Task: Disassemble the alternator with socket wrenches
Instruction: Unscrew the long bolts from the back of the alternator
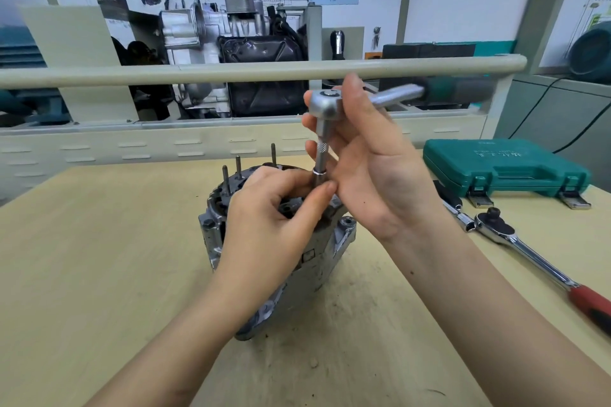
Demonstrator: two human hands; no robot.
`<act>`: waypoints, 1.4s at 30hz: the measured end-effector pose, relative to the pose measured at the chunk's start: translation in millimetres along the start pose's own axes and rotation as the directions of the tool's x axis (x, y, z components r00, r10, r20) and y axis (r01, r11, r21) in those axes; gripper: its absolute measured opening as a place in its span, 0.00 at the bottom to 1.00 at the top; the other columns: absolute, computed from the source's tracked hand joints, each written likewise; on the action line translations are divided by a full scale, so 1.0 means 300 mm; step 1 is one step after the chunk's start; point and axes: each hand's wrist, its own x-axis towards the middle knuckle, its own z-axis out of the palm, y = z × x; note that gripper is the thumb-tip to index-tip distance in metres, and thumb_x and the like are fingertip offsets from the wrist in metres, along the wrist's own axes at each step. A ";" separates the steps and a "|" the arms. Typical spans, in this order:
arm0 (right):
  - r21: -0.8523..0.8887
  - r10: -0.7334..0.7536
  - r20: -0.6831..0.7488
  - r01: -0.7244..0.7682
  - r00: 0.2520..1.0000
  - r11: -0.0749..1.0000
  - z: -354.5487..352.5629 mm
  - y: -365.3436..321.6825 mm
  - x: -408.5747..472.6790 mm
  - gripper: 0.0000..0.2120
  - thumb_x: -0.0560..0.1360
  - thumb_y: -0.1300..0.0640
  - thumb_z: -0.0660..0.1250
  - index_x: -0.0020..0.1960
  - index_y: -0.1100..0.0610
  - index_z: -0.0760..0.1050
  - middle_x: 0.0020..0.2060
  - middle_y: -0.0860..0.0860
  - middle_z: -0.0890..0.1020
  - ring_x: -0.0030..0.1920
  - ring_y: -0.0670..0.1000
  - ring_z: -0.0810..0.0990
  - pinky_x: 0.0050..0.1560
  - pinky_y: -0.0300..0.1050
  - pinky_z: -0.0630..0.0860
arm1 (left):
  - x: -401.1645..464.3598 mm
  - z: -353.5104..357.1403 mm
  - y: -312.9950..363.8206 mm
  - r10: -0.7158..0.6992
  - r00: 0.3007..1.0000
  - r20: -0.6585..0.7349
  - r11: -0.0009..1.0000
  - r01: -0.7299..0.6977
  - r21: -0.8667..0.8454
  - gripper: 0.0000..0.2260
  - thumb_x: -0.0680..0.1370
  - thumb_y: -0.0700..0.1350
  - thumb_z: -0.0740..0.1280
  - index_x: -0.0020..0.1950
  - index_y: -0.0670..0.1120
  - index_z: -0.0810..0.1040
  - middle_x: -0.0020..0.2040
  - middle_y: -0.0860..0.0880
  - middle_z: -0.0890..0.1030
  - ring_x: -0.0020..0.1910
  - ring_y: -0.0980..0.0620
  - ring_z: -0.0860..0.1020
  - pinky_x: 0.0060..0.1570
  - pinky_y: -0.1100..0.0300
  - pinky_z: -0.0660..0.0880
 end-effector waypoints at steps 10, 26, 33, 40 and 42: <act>-0.063 0.040 0.045 -0.037 0.998 0.997 -0.003 0.002 0.009 0.17 0.64 0.45 0.61 0.42 0.58 0.76 0.37 0.48 0.84 0.38 0.43 0.81 0.40 0.36 0.75 | -0.004 -0.002 -0.002 -0.001 0.998 0.066 0.999 0.004 -0.054 0.02 0.72 0.54 0.64 0.42 0.61 0.77 0.39 0.56 0.79 0.44 0.59 0.75 0.44 0.69 0.69; 0.014 0.028 0.026 -0.029 0.999 1.000 -0.002 0.001 0.000 0.14 0.60 0.50 0.66 0.41 0.58 0.74 0.32 0.48 0.81 0.34 0.44 0.80 0.35 0.34 0.75 | -0.007 0.008 -0.003 -0.018 0.998 -0.054 1.000 0.017 -0.025 0.05 0.69 0.48 0.71 0.38 0.58 0.76 0.35 0.58 0.77 0.41 0.62 0.73 0.41 0.74 0.67; -0.036 0.138 0.040 -0.136 0.990 0.990 -0.012 -0.004 0.014 0.18 0.76 0.44 0.53 0.42 0.55 0.76 0.33 0.46 0.83 0.35 0.43 0.81 0.40 0.36 0.73 | -0.006 0.000 -0.001 0.033 0.998 0.062 0.999 -0.035 0.023 0.06 0.74 0.49 0.63 0.43 0.62 0.72 0.38 0.58 0.77 0.45 0.61 0.72 0.45 0.71 0.68; 0.023 0.077 0.018 -0.077 0.997 0.997 -0.009 -0.003 0.012 0.21 0.63 0.47 0.64 0.50 0.58 0.73 0.38 0.48 0.82 0.37 0.43 0.81 0.42 0.38 0.72 | -0.003 0.002 -0.004 0.008 1.000 0.000 1.000 -0.008 0.007 0.04 0.72 0.49 0.66 0.40 0.60 0.76 0.36 0.57 0.77 0.43 0.59 0.74 0.43 0.72 0.68; 0.052 0.044 -0.014 -0.043 0.999 0.998 -0.011 -0.004 0.010 0.19 0.60 0.49 0.66 0.48 0.57 0.72 0.35 0.48 0.81 0.35 0.44 0.80 0.41 0.38 0.72 | -0.004 0.004 -0.002 -0.001 1.000 -0.022 1.000 0.001 -0.001 0.04 0.71 0.49 0.67 0.39 0.60 0.76 0.36 0.58 0.77 0.43 0.60 0.74 0.43 0.73 0.68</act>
